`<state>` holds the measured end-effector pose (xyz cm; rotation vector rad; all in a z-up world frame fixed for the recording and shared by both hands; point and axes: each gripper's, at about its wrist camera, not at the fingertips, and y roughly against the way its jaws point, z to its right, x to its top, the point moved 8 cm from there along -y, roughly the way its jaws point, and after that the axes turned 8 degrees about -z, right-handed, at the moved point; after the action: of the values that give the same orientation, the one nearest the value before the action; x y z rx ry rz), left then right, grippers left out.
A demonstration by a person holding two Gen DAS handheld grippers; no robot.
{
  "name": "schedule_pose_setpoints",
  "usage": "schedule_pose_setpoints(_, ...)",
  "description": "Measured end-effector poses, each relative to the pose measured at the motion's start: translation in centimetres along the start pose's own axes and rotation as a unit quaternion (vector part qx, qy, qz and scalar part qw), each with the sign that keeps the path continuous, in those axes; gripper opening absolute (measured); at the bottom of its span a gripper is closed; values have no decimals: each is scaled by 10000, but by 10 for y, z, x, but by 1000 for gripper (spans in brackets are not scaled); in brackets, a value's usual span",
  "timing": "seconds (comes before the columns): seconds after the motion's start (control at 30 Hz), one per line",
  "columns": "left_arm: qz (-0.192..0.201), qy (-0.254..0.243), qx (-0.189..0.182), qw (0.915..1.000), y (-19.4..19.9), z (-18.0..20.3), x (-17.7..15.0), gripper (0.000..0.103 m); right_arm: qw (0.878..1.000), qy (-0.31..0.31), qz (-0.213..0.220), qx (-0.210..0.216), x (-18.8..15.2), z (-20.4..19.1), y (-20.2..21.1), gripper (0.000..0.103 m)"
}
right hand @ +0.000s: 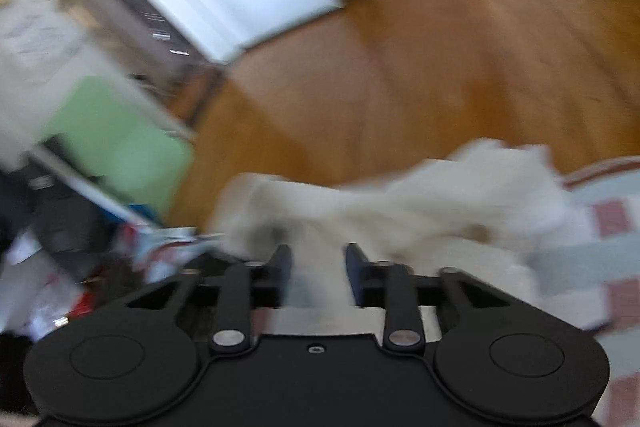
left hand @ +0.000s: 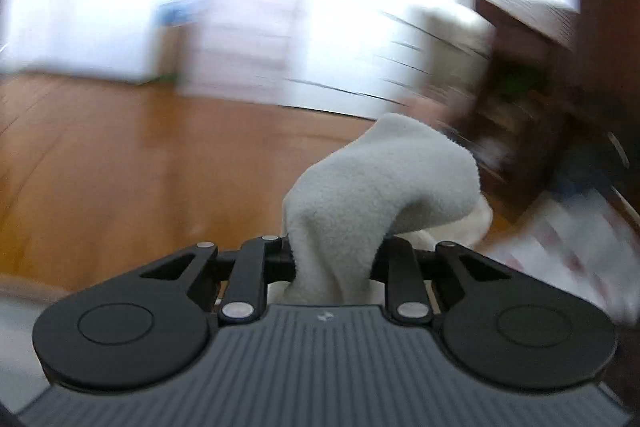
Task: Fold clothes
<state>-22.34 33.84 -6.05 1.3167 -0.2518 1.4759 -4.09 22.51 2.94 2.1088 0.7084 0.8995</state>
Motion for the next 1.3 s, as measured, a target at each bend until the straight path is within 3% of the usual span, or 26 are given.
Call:
schedule_pose_setpoints(0.07, 207, 760, 533, 9955, 5, -55, 5, 20, 9985, 36, -376, -395, 7, 17, -8, 38)
schedule_pose_setpoints(0.13, 296, 987, 1157, 9879, 6, -92, 2, 19, 9945, 152, -695, -773, 15, 30, -23, 38)
schedule_pose_setpoints(0.2, 254, 1209, 1347, 9832, 3, -110, -4, 19, 9879, 273, -1008, -1148, 22, 42, -38, 43)
schedule_pose_setpoints(0.27, 181, 1181, 1556, 9806, -3, -115, -9, 19, 9860, 267, -1138, -1192, 32, 55, -59, 50)
schedule_pose_setpoints(0.37, 231, 902, 2081, 9737, -7, -116, -6, 19, 9892, 39, -1050, -1023, 48, 79, -92, 53)
schedule_pose_setpoints(0.4, 298, 810, 2342, 9684, -6, -118, -4, 18, 9908, -107, -987, -923, 52, 88, -102, 55)
schedule_pose_setpoints(0.47, 472, 703, 3012, 9498, 1, -132, 0, 17, 9928, -482, -781, -766, 60, 110, -120, 55)
schedule_pose_setpoints(0.57, 559, 1023, 3606, 9254, 9, -162, -3, 17, 9945, -640, -527, -644, 60, 139, -132, 55)
schedule_pose_setpoints(0.7, 231, 1477, 3872, 9098, 5, -184, -15, 17, 9960, -817, -265, -241, 54, 156, -135, 69)
schedule_pose_setpoints(0.8, 230, 1607, 4059, 8994, 16, -192, -20, 17, 9938, -1098, -159, 11, 40, 168, -151, 72)
schedule_pose_setpoints(0.9, 345, 1658, 4645, 8692, 46, -205, -22, 17, 9900, -1330, -392, 271, 21, 173, -176, 72)
schedule_pose_setpoints(0.93, 336, 1717, 4742, 8629, 53, -210, -23, 17, 9871, -1367, -594, 586, 11, 167, -185, 62)
schedule_pose_setpoints(0.97, 267, 1832, 4714, 8623, 55, -215, -25, 17, 9824, -1396, -815, 937, 1, 159, -193, 26)
schedule_pose_setpoints(1.0, 171, 1951, 4645, 8636, 56, -218, -28, 17, 9777, -1281, -1094, 1254, -11, 144, -197, 15)
schedule_pose_setpoints(1.13, -111, 2328, 4165, 8787, 52, -220, -37, 20, 9625, -101, -1927, 1909, -59, 66, -195, 13)
schedule_pose_setpoints(1.23, 223, 2358, 4026, 8842, 60, -213, -28, 28, 9344, 452, -2725, 2250, -106, 10, -199, 13)
schedule_pose_setpoints(1.3, 417, 2272, 4003, 8868, 66, -206, -23, 36, 9250, 1065, -2981, 2101, -127, -16, -200, 13)
